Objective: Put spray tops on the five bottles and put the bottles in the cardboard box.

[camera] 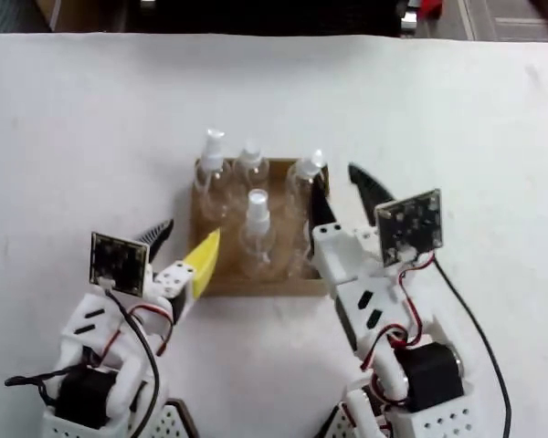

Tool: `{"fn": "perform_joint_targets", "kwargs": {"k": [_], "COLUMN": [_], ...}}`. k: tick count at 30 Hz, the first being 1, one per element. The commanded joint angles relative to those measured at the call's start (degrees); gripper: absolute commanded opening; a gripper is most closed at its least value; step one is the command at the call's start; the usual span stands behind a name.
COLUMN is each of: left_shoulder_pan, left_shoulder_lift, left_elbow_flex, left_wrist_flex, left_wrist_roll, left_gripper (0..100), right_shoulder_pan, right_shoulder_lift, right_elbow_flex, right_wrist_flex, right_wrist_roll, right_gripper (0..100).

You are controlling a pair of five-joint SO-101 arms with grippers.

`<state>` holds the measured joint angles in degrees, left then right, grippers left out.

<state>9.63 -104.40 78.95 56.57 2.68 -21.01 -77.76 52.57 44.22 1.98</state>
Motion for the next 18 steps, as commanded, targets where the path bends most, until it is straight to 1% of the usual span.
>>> {"fn": "perform_joint_targets", "kwargs": {"k": [1,5,10,14,18], "left_shoulder_pan": [0.0,0.0,0.0,0.0,0.0], "left_shoulder_lift": [-0.5,-0.5,-0.5,-0.5,-0.5], "left_elbow_flex": [-1.7,-1.7,-1.7,-1.7,-1.7], "left_wrist_flex": [0.3,0.3,0.3,0.3,0.3], "left_wrist_roll": [0.4,0.4,0.4,0.4,0.4], "left_gripper": [22,22,22,22,22], "right_shoulder_pan": [1.6,3.6,4.2,4.3,5.7], "right_shoulder_lift": [9.4,26.6,45.3,55.6,60.6], "right_elbow_flex": [-7.5,-17.1,-30.3,-38.4,-43.0], "right_wrist_flex": [-2.9,-0.7,6.5,10.9,13.7], "right_wrist_roll": [0.5,0.5,0.5,0.5,0.4], "right_gripper": [12.5,13.1,12.6,12.6,12.6]}}
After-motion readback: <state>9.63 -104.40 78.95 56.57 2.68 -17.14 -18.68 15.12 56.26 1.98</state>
